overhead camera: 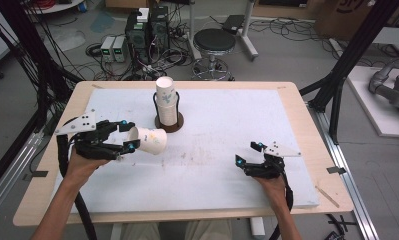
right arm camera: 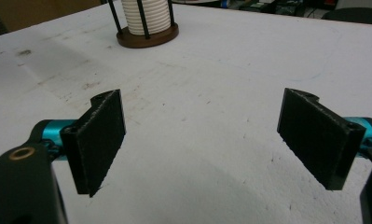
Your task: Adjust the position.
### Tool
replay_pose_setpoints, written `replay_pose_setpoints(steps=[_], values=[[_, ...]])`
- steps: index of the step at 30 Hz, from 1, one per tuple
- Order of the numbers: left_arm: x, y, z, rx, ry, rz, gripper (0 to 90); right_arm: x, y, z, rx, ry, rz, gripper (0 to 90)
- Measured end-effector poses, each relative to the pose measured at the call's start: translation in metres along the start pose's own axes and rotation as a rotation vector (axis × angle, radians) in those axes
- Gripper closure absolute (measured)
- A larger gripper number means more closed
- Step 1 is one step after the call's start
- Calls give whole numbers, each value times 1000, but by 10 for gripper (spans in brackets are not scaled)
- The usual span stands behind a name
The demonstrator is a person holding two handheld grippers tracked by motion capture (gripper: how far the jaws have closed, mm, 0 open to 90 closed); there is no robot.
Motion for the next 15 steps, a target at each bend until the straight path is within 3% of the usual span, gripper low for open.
replay_pose_setpoints(steps=[15], values=[[-1, 3, 1, 31, -13, 17, 374, -5, -3, 1, -40, 8, 15, 159]])
Point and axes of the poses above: each handheld gripper's, and its own axes: y roughly forward along the jaws, x roughly out of its underside, z roughly to its right, the point moved 6 cm from there along y, roughly forward along the jaws, and after that the axes turned 5 degrees about -x, right-handed, at the moved point
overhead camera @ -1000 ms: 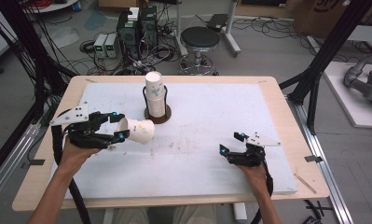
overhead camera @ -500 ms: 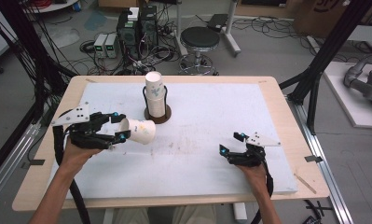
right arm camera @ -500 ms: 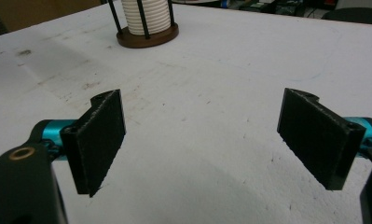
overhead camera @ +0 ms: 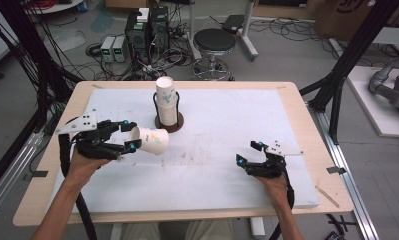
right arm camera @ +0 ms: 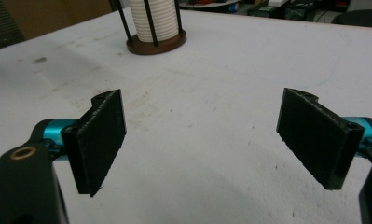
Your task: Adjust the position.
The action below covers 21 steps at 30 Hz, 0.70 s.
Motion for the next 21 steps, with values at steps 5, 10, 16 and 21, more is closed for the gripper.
replay_pose_setpoints(steps=[5, 10, 16, 21], values=[[1, 2, 0, 13, 0, -1, 374, -16, -7, -2, -35, 0, 46, 159], [1, 5, 0, 38, -7, 1, 374, -32, -11, -5, -89, -2, 73, 158], [2, 10, -2, 61, -18, 11, 374, -41, -5, -9, -140, -11, 56, 159], [2, 14, -4, 76, -30, 14, 374, -51, -2, -15, -186, -41, 51, 159]])
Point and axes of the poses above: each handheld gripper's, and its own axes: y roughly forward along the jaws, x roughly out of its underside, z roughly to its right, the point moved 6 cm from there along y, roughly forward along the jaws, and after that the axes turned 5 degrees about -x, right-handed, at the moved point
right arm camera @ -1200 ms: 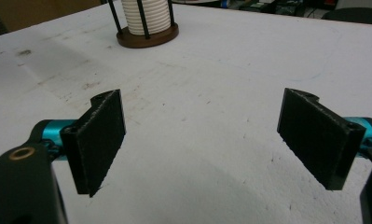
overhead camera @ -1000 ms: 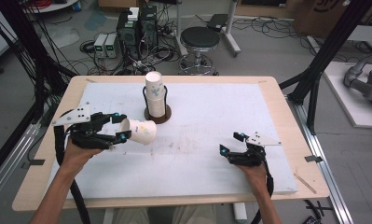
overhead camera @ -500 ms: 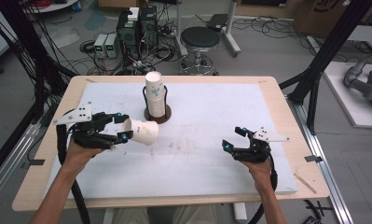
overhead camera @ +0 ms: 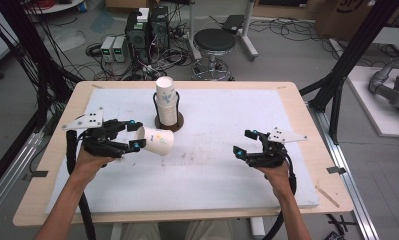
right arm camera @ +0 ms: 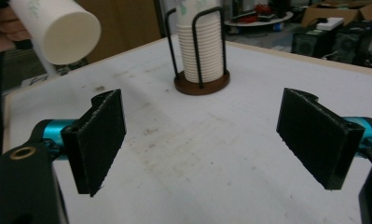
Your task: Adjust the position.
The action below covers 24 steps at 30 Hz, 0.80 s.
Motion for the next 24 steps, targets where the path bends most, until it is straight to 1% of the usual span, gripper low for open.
replay_pose_setpoints(steps=[1, 3, 4, 7, 8, 9, 14, 17, 18, 19, 20, 21, 24], values=[[1, 3, -1, 6, -3, -2, 374, -6, 3, -3, -24, -14, 1, 159], [1, 4, -1, 11, 0, -4, 374, -10, 5, -5, -39, -27, 4, 159], [1, 7, -1, 21, -7, -3, 374, -12, 6, -6, -50, -22, -2, 159], [1, 11, -1, 31, -8, 0, 374, -19, 9, -10, -78, -42, -4, 159], [1, 11, -1, 31, -8, 0, 374, -19, 9, -10, -78, -42, -4, 159], [1, 13, -1, 36, -10, 4, 374, -25, 11, -13, -99, -51, -7, 159], [2, 16, 0, 55, -16, 6, 374, -38, 17, -20, -142, -84, -11, 159], [2, 18, 0, 65, -16, 0, 374, -45, 22, -23, -174, -89, -5, 159], [2, 18, 0, 65, -16, 0, 374, -45, 22, -23, -174, -89, -5, 159], [2, 19, 0, 68, -15, 6, 374, -49, 25, -25, -193, -100, 6, 159], [2, 19, 0, 68, -15, 6, 374, -49, 25, -25, -193, -100, 6, 159], [2, 20, 0, 70, -17, 12, 374, -52, 29, -27, -213, -102, 1, 159], [2, 21, 0, 74, -19, 14, 374, -55, 33, -28, -225, -107, -3, 158]])
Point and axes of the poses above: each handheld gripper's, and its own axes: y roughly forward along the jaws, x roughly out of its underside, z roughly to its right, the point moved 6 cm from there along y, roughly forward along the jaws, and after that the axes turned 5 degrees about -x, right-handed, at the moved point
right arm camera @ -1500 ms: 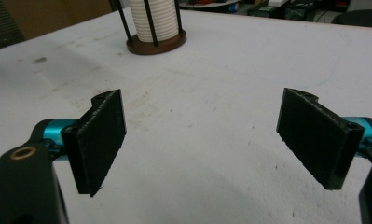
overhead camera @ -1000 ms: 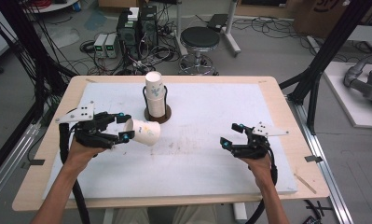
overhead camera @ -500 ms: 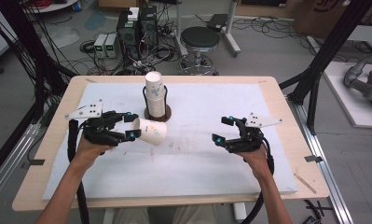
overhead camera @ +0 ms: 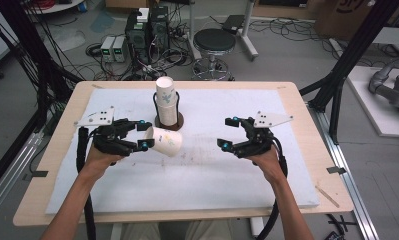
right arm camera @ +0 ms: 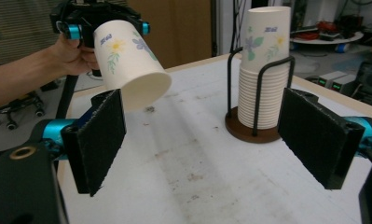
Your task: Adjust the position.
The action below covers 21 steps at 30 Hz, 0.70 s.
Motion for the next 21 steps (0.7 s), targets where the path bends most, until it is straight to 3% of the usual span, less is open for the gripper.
replay_pose_setpoints(steps=[8, 21], values=[[1, 8, 1, 25, 1, -8, 374, -12, 15, -3, -66, -22, 4, 159], [0, 22, 5, 52, -2, -29, 374, -21, 35, -8, -135, -39, -7, 159]])
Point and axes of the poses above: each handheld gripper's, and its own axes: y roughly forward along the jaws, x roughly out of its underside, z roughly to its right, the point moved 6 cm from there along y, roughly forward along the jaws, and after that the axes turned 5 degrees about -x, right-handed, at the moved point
